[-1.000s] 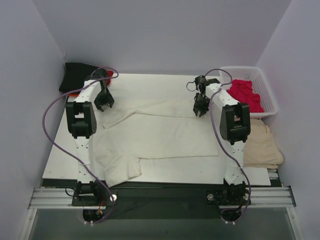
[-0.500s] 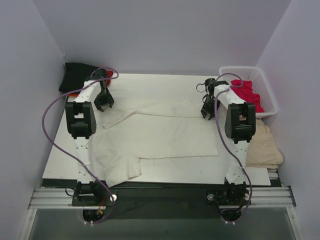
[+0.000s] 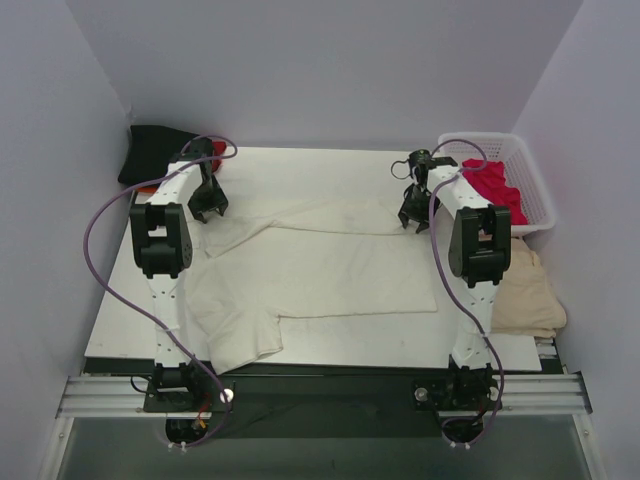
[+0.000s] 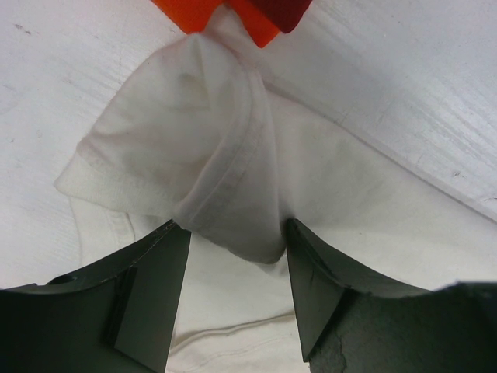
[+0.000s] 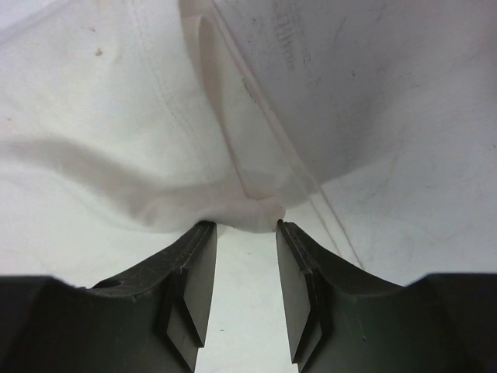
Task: Fold and stack the t-shirts
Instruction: Fold the flattened tshirt in 1/3 of the way
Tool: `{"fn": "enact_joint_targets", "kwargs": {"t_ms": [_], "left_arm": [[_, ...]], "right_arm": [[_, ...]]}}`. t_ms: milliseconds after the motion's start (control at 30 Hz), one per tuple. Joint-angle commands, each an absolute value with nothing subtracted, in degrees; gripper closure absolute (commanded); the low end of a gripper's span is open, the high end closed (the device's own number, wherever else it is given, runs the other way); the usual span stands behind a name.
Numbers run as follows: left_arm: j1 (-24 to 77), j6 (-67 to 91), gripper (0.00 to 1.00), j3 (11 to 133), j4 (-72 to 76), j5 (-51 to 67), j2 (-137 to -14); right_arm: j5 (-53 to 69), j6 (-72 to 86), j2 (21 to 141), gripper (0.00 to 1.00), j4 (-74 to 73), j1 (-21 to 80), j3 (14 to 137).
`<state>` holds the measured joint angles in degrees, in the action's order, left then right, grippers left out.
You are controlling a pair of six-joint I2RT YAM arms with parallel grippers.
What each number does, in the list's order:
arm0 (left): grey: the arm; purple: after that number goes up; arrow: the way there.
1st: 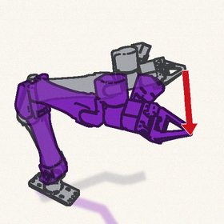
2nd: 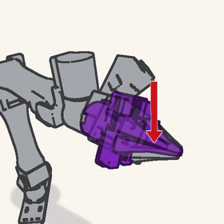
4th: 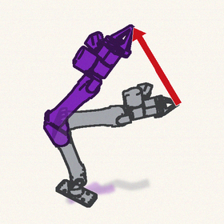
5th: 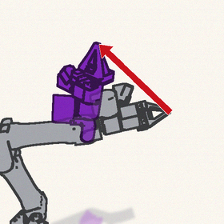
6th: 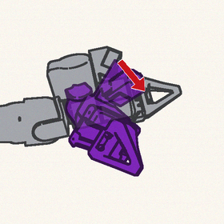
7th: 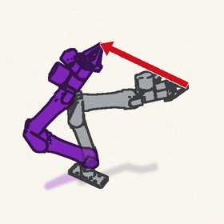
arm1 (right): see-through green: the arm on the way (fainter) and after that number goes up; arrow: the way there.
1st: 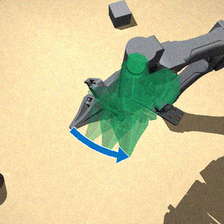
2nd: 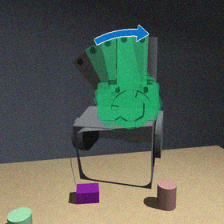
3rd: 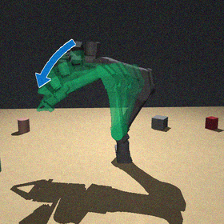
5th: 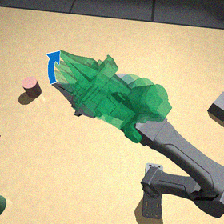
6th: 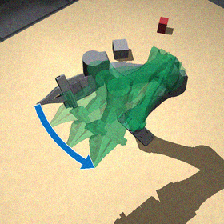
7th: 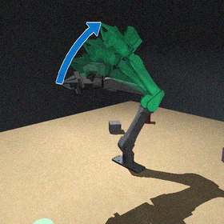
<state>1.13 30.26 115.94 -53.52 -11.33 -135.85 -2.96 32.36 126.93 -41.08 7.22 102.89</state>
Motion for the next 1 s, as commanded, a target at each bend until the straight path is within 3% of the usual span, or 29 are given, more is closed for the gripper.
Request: {"fn": "enact_joint_targets", "kwargs": {"t_ms": [0, 500, 700, 833, 967], "left_arm": [[0.35, 28.48, 0.37, 113.12, -56.07, -13.01, -137.11], [0.35, 28.48, 0.37, 113.38, -55.99, -12.57, -137.55], [0.35, 28.30, 0.37, 113.55, -56.16, -12.74, -137.37], [0.26, 28.30, 0.37, 113.64, -56.16, -12.74, -137.37], [0.35, 28.30, 0.37, 113.82, -56.16, -12.66, -137.55]], "right_arm": [[-3.60, 33.40, 122.87, 0.62, -43.15, 7.56, 105.12], [-5.27, 32.34, 127.52, 0.64, -43.07, 6.24, 105.91], [-4.13, 32.17, 129.55, 0.68, -43.07, 5.89, 106.26], [-3.25, 32.08, 130.34, 0.77, -43.07, 5.89, 105.65], [-2.11, 31.90, 130.43, 0.76, -43.24, 5.89, 105.29]]}}
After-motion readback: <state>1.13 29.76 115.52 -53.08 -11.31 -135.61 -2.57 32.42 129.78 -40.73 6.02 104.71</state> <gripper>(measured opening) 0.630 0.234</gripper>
